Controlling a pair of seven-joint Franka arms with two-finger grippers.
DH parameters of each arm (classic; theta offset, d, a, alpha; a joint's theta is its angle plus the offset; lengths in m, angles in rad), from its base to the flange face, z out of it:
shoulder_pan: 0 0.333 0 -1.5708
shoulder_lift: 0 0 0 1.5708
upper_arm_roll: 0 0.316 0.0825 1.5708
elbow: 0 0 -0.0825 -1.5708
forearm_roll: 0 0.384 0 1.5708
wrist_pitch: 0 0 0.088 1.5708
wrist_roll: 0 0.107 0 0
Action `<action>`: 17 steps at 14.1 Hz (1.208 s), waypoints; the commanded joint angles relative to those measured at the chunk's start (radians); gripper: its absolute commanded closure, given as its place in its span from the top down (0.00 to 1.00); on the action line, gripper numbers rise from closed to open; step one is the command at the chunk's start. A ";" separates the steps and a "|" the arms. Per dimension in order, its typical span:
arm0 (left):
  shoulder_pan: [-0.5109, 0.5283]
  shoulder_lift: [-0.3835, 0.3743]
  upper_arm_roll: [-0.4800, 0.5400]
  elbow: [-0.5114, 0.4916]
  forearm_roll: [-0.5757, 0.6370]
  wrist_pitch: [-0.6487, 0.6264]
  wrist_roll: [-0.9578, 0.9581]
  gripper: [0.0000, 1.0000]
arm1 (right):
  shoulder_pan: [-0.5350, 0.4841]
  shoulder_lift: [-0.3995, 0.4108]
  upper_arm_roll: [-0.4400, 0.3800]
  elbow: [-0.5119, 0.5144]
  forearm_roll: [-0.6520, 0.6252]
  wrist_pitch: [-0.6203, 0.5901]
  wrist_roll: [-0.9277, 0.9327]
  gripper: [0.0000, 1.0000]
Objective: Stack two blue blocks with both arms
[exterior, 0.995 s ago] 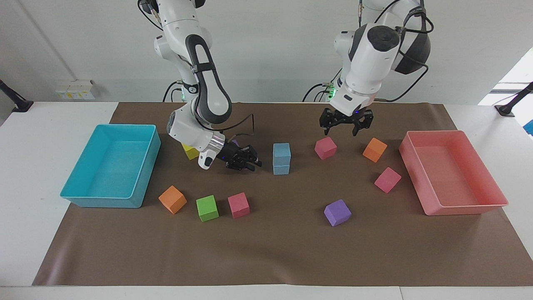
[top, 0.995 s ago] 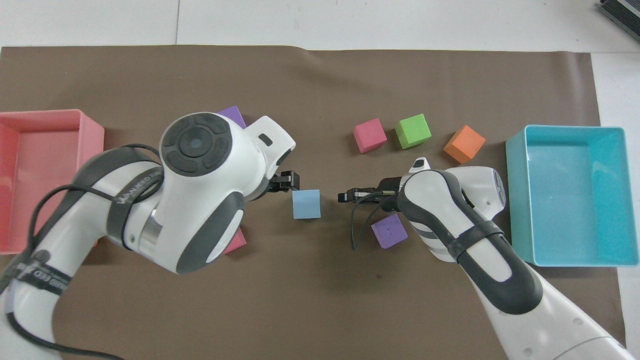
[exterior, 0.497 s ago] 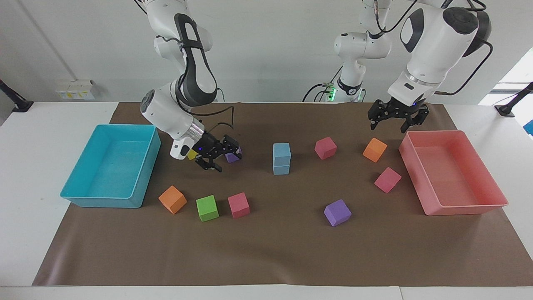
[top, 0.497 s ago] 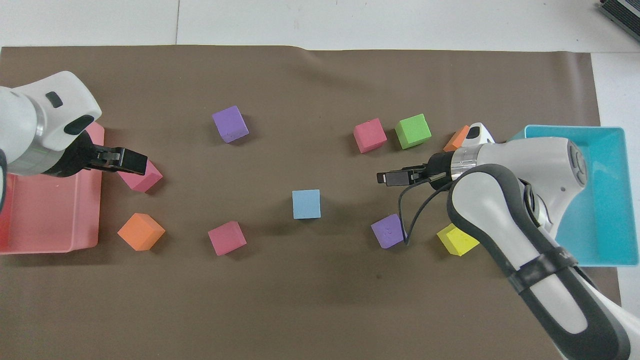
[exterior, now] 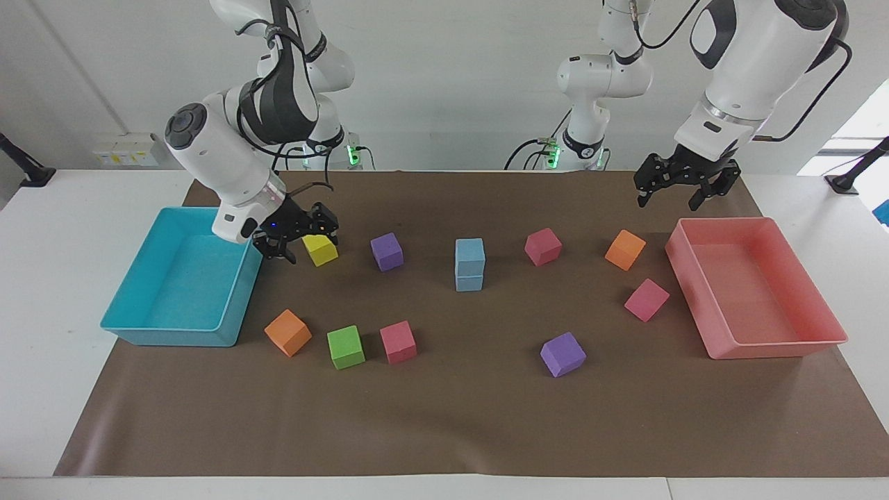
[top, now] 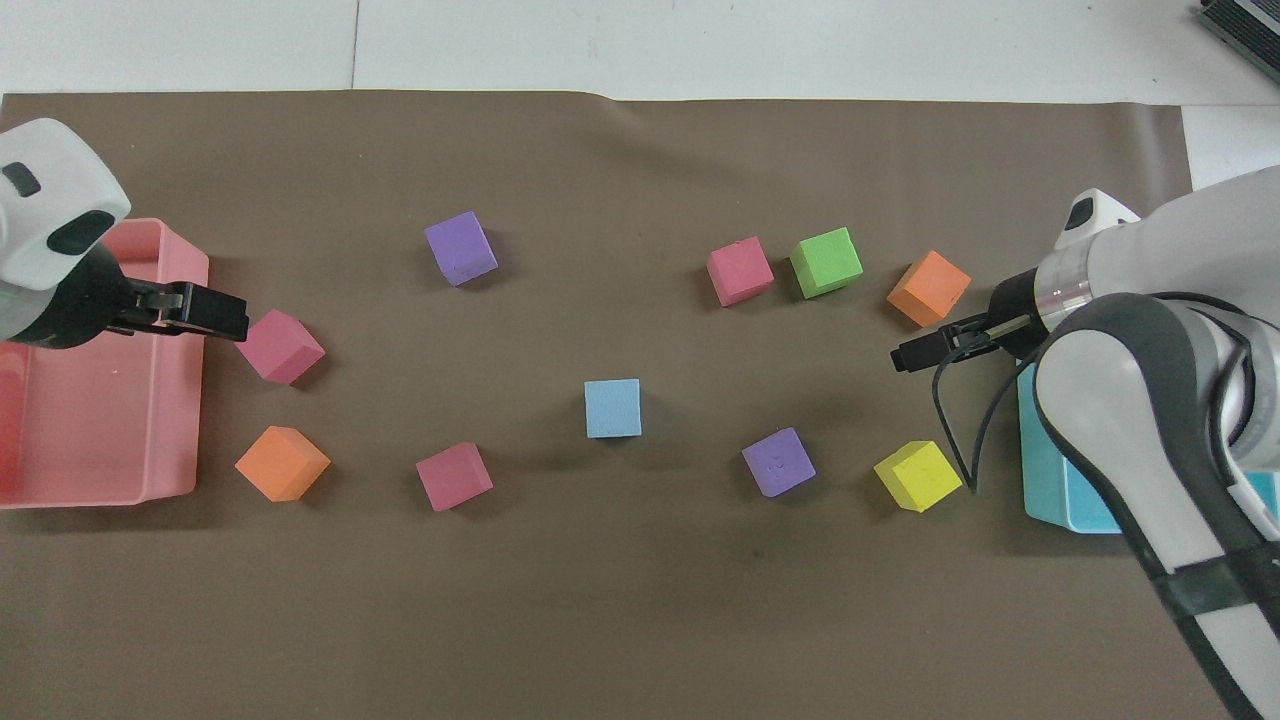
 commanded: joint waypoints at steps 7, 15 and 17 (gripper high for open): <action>0.049 0.030 -0.015 0.097 0.000 -0.103 0.005 1.00 | -0.006 -0.113 0.007 0.107 -0.184 -0.153 0.196 1.00; 0.048 -0.004 -0.019 0.093 -0.002 -0.138 0.004 1.00 | -0.049 -0.108 -0.015 0.305 -0.248 -0.386 0.193 1.00; 0.046 -0.007 -0.019 0.088 -0.003 -0.146 0.004 1.00 | -0.051 -0.129 -0.020 0.304 -0.261 -0.397 0.196 1.00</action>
